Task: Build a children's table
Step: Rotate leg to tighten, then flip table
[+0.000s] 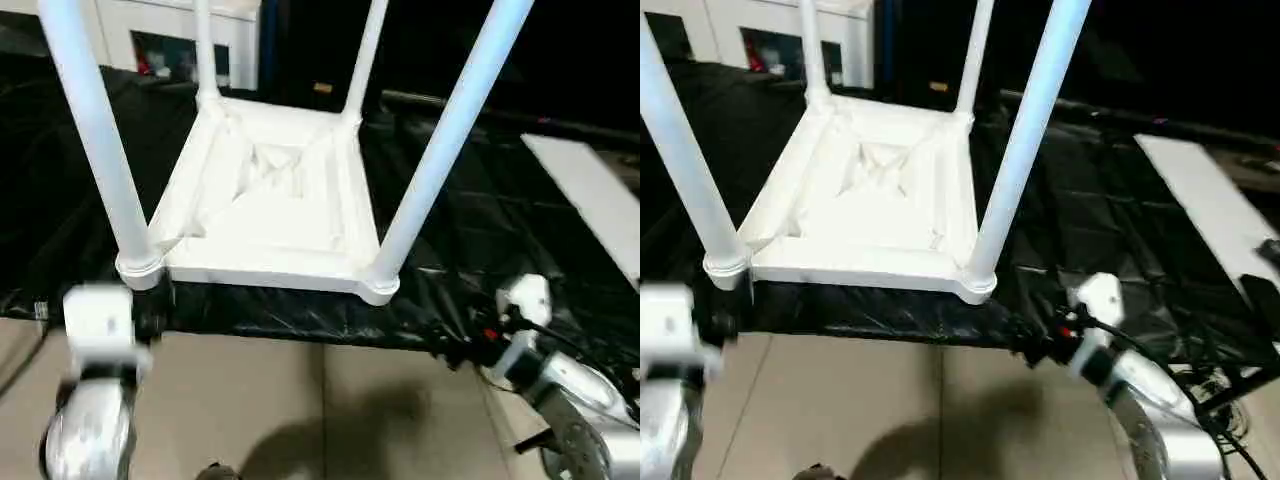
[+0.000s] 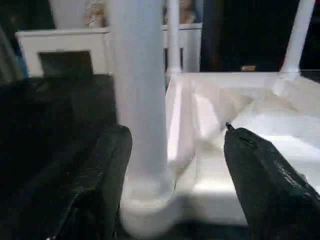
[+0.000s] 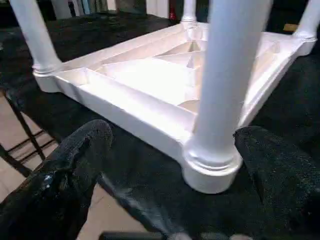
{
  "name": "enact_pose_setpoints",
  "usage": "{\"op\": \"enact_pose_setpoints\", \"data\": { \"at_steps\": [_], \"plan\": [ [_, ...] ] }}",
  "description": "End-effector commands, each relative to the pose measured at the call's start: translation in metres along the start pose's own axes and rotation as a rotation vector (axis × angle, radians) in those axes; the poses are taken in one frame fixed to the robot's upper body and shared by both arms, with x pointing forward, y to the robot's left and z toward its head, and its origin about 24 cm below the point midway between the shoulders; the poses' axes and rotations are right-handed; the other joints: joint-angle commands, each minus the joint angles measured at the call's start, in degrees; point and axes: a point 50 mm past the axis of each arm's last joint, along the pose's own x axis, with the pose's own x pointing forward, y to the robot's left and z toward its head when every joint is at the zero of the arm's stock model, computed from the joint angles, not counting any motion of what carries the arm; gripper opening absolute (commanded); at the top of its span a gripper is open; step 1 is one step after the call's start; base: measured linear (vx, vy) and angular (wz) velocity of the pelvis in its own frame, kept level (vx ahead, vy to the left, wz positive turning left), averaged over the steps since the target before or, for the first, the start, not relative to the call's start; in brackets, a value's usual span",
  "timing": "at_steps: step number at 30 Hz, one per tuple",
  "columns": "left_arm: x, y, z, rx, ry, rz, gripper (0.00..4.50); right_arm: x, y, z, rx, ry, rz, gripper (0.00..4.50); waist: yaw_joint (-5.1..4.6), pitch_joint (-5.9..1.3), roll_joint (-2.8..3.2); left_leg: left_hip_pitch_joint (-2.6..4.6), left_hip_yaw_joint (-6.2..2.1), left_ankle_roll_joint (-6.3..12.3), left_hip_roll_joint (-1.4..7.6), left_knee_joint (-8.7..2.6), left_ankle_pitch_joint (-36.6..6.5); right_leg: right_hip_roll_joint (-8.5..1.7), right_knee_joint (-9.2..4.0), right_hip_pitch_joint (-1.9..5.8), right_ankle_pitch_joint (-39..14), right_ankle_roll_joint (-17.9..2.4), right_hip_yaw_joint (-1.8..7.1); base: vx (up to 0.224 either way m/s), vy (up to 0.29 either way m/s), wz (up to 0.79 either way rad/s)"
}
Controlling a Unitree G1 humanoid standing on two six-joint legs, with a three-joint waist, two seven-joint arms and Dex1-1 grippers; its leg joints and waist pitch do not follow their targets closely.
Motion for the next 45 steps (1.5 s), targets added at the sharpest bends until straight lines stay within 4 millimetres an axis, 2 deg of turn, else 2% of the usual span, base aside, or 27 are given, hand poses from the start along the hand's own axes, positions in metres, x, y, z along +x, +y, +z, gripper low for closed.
{"op": "enact_pose_setpoints", "data": {
  "at_steps": [1,2,3,4,5,6,7,9,11,13,14,15,16,17,18,19,21,22,24,27,28,31,36,37,42,43,45],
  "plan": [
    [0.012,0.0,-0.009,0.003,0.053,-0.011,3.72,0.007,0.001,-0.001,-0.005,0.022,0.018,4.5,-0.78,-1.6,1.97,0.96,-1.67,-4.28,2.14,-6.87,-24.18,-3.65,-6.15,-0.91,-18.03,-5.04,2.17,0.0,0.0,0.0],
    [0.012,0.0,-0.009,0.003,0.053,-0.011,3.88,0.007,0.001,-0.001,-0.005,0.022,0.018,4.5,-1.34,-1.92,1.57,0.65,-1.63,-4.02,2.12,-6.78,-22.13,-3.48,-5.84,-0.72,-15.14,-5.49,2.08,0.0,0.0,0.0],
    [0.024,0.009,-0.014,0.034,0.086,0.04,4.06,0.017,0.009,-0.004,0.002,0.028,0.073,4.5,-1.41,-1.92,2.17,0.39,-1.61,-3.6,2.05,-6.84,-20.65,-3.44,-5.57,-0.59,-12.47,-6.26,2.12,0.0,0.0,0.0],
    [0.029,0.013,-0.015,0.043,0.097,0.064,4.17,0.022,0.011,-0.004,0.01,0.026,0.099,4.5,-1.59,-2.11,1.71,0.7,-1.47,-3.01,1.88,-6.56,-20.6,-3.46,-5.67,-0.89,-12.34,-6.67,2.24,0.0,0.0,0.0],
    [0.029,0.014,-0.015,0.043,0.097,0.066,4.22,0.022,0.011,-0.004,0.011,0.026,0.1,4.5,-1.69,-2.18,1.77,0.6,-1.37,-2.76,1.8,-6.45,-20.25,-3.5,-5.57,-0.85,-12.07,-7.02,2.35,0.0,0.0,0.0],
    [0.035,0.02,-0.017,0.06,0.11,0.102,4.33,0.029,0.014,-0.004,0.011,0.026,0.129,4.5,-1.68,-2.35,1.38,0.43,-1.37,-2.42,1.84,-6.36,-18.75,-3.67,-5.48,-0.64,-11.13,-7.32,2.36,0.0,0.0,0.0],
    [0.038,0.022,-0.017,0.064,0.119,0.112,4.43,0.031,0.014,-0.004,0.011,0.027,0.14,4.5,-1.66,-3.06,1.56,-0.07,-1.39,-1.42,1.88,-5.96,-12.41,-3.63,-4.54,-0.09,-4.09,-8.08,2.3,0.0,0.0,0.0],
    [0.042,0.026,-0.018,0.065,0.131,0.138,4.43,0.036,0.016,-0.003,0.016,0.024,0.164,4.5,-1.42,-3.24,1.95,0.04,-1.2,-0.69,1.97,-5.68,-8.08,-3.51,-3.96,-0.2,3.1,-9.25,2.3,0.0,0.0,0.0],
    [0.047,0.031,-0.019,0.054,0.14,0.169,4.43,0.043,0.019,-0.002,0.014,0.023,0.189,4.5,-1.14,-3.6,1.88,0.03,-0.86,0.81,1.67,-5.12,-3.09,-3.2,-3.12,0.18,13.44,-11.11,2.19,0.0,0.0,0.0],
    [0.048,0.03,-0.017,0.026,0.133,0.18,4.43,0.048,0.022,-0.003,0.011,0.022,0.212,4.5,-0.85,-3.61,1.85,0.14,-0.61,1.87,1.62,-4.94,-1.77,-3.26,-3.01,0.25,15.72,-12.13,2.21,0.0,0.0,0.0],
    [0.048,0.03,-0.017,0.026,0.133,0.18,4.43,0.048,0.022,-0.003,0.011,0.022,0.212,4.5,-0.71,-3.63,1.89,0.22,-0.55,2.33,1.67,-4.93,-1.6,-3.27,-2.97,0.26,15.83,-12.68,2.16,0.0,0.0,0.0],
    [0.049,0.028,-0.016,0.003,0.128,0.176,4.43,0.054,0.023,-0.003,0.007,0.022,0.226,4.5,-0.68,-3.66,1.4,0.09,-0.5,2.64,1.68,-4.88,-1.22,-3.29,-2.93,0.4,15.97,-12.74,2.19,0.0,0.0,0.0],
    [0.048,0.025,-0.015,-0.011,0.121,0.177,4.43,0.058,0.024,-0.003,0.004,0.021,0.233,4.5,-0.5,-3.61,1.67,0.19,-0.42,2.83,1.78,-4.96,-1.16,-3.35,-2.92,0.28,15.59,-13.28,2.19,0.0,0.0,0.0],
    [0.048,0.024,-0.015,-0.017,0.118,0.178,4.43,0.059,0.024,-0.003,0.003,0.021,0.235,4.5,-0.42,-3.5,1.55,0.2,-0.35,2.96,1.92,-5.02,-1.86,-3.46,-2.93,0.22,14.35,-13.61,2.24,0.0,0.0,0.0],
    [0.048,0.025,-0.016,-0.026,0.117,0.194,4.43,0.066,0.027,-0.002,0.012,0.012,0.249,4.5,-0.39,-3.47,0.84,0.14,-0.25,3.06,1.92,-5.03,-2.22,-3.43,-3.1,0.29,13.39,-13.62,2.22,0.0,0.0,0.0],
    [0.048,0.028,-0.019,-0.023,0.124,0.228,4.43,0.072,0.03,-0.002,0.021,0.002,0.267,4.5,-0.27,-3.43,1.15,0.24,-0.2,2.97,1.95,-5.14,-3.63,-3.51,-3.17,0.1,10.95,-13.78,2.26,0.0,0.0,0.0],
    [0.049,0.034,-0.021,-0.019,0.13,0.263,4.43,0.078,0.034,-0.002,0.027,-0.004,0.285,4.5,-0.26,-3.41,1.32,0.29,-0.28,2.49,2.06,-5.27,-4.6,-3.53,-3.25,0.0,9.06,-13.26,2.32,0.0,0.0,0.0],
    [0.052,0.041,-0.021,-0.025,0.128,0.299,4.43,0.084,0.037,-0.001,0.022,-0.006,0.303,4.5,-0.18,-3.4,1.01,0.37,-0.31,2.17,1.98,-5.35,-5.09,-3.44,-3.34,-0.03,8.28,-12.61,2.28,0.0,0.0,0.0],
    [0.055,0.047,-0.021,-0.016,0.13,0.314,4.43,0.088,0.037,0.0,0.029,-0.014,0.306,4.5,-0.08,-3.42,1.2,0.41,-0.35,1.79,1.99,-5.42,-5.08,-3.47,-3.26,-0.09,8.18,-12.36,2.29,0.0,0.0,0.0],
    [0.06,0.053,-0.021,-0.02,0.13,0.31,4.43,0.093,0.035,0.001,0.031,-0.021,0.301,4.5,0.05,-3.4,1.09,0.53,-0.33,0.94,1.97,-5.51,-5.48,-3.4,-3.18,-0.27,7.58,-12.08,2.27,0.0,0.0,0.0],
    [0.07,0.06,-0.024,-0.011,0.148,0.281,4.43,0.098,0.033,0.001,0.024,-0.015,0.307,4.5,0.21,-3.41,1.0,0.62,-0.21,0.67,1.79,-5.48,-5.42,-3.33,-3.2,-0.38,7.62,-11.79,2.3,0.0,0.0,0.0],
    [0.078,0.064,-0.024,-0.012,0.157,0.263,4.43,0.1,0.03,0.003,0.024,-0.016,0.314,4.5,0.58,-3.54,1.32,0.66,-0.27,-0.12,1.84,-5.61,-5.38,-3.42,-3.1,-0.31,8.14,-11.36,2.29,0.0,0.0,0.0],
    [0.095,0.059,-0.024,-0.053,0.157,0.157,4.43,0.105,0.019,0.003,-0.008,-0.007,0.278,4.5,1.05,-3.85,1.26,0.78,-0.1,-0.2,1.56,-5.35,-3.22,-3.34,-2.72,-0.26,12.25,-12.0,2.28,0.0,0.0,0.0],
    [0.098,0.057,-0.024,-0.062,0.159,0.13,4.17,0.106,0.017,0.004,-0.016,-0.01,0.265,4.5,1.18,-3.87,1.34,0.83,0.06,-0.37,1.47,-5.31,-3.16,-3.39,-2.78,-0.4,12.51,-12.16,2.28,0.0,0.0,0.0],
    [0.109,0.049,-0.023,-0.083,0.172,0.046,3.83,0.11,0.004,0.01,-0.016,-0.054,0.171,4.5,1.22,-3.79,1.74,0.89,-0.08,-1.96,1.81,-5.83,-6.93,-3.55,-2.81,-0.37,9.55,-12.72,2.2,0.0,0.0,0.0],
    [0.11,0.048,-0.023,-0.088,0.169,0.034,3.71,0.11,0.001,0.01,-0.022,-0.06,0.144,4.5,1.26,-3.79,2.13,0.95,-0.09,-2.19,1.78,-5.85,-7.24,-3.59,-2.8,-0.45,9.27,-12.71,2.19,0.0,0.0,0.0],
    [0.111,0.044,-0.022,-0.098,0.168,0.009,3.65,0.109,-0.006,0.012,-0.031,-0.072,0.092,4.5,1.16,-3.78,1.96,0.91,-0.02,-2.5,1.86,-5.91,-8.03,-3.7,-2.9,-0.4,8.5,-12.91,2.23,0.0,0.0,0.0]
  ]
}}
